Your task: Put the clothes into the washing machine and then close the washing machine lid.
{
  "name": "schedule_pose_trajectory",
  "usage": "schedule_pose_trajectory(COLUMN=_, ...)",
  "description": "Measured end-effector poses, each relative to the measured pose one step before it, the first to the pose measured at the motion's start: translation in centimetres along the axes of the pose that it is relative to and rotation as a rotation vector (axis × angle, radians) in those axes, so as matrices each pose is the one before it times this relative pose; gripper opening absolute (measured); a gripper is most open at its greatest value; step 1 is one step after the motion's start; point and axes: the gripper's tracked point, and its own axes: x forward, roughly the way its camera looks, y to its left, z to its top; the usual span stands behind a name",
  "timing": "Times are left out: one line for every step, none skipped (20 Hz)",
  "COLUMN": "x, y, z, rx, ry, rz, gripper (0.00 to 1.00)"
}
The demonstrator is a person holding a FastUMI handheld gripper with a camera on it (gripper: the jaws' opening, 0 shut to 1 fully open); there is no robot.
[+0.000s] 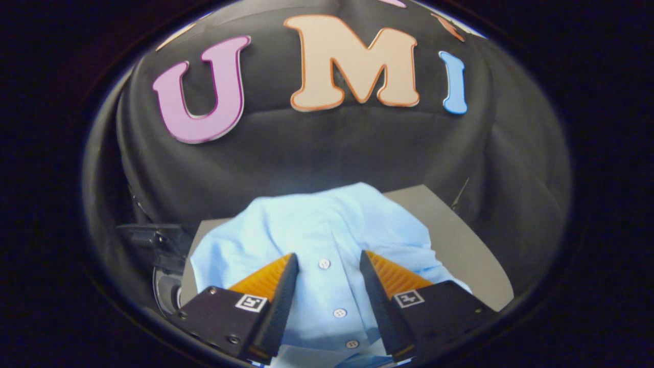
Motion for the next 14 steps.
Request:
schedule_pose_trajectory(x=-0.141, y=0.245, z=-0.270, rx=-0.00624, ry=0.01688, rz=-0.00009, gripper=0.60)
schedule_pose_trajectory(x=-0.472, y=0.027, z=0.062, rx=-0.00894, ry=-0.00529, rz=-0.00330, gripper=0.49)
schedule_pose_trajectory(x=-0.061, y=0.045, z=-0.394, rx=-0.01189, ry=-0.00266, rz=-0.00048, gripper=0.38)
schedule_pose_trajectory(x=-0.402, y=-0.259, z=0.034, rx=0.03192, ry=-0.00282, rz=-0.01889, gripper=0.29)
schedule_pose_trajectory(x=-0.326, y=0.098, z=-0.072, rx=0.04031, ry=-0.00271, rz=-0.01123, gripper=0.20)
schedule_pose_trajectory(x=-0.563, y=0.012, z=-0.372, rx=0.03706, ry=0.01097, rz=-0.00574, gripper=0.16)
schedule_pose_trajectory(x=-0.666, y=0.053, z=-0.246, rx=0.00542, ry=-0.00549, rz=0.00180, gripper=0.13)
schedule_pose_trajectory(x=-0.699, y=0.057, z=-0.299, rx=-0.01176, ry=-0.00013, rz=-0.00838, gripper=0.12)
schedule_pose_trajectory(x=-0.701, y=0.159, z=-0.119, rx=-0.00867, ry=-0.00499, rz=-0.00183, gripper=0.11)
schedule_pose_trajectory(x=-0.747, y=0.258, z=0.096, rx=0.00081, ry=-0.01080, rz=-0.00070, gripper=0.11)
schedule_pose_trajectory(x=-0.768, y=0.483, z=0.181, rx=0.01026, ry=-0.00759, rz=0.00707, gripper=0.11)
schedule_pose_trajectory(x=-0.849, y=0.600, z=0.422, rx=0.01707, ry=-0.01516, rz=0.01336, gripper=0.11)
schedule_pose_trajectory(x=-0.585, y=0.582, z=-0.124, rx=0.01279, ry=-0.00129, rz=0.02041, gripper=0.11)
schedule_pose_trajectory(x=-0.739, y=0.761, z=0.433, rx=0.00340, ry=-0.01204, rz=0.01526, gripper=0.11)
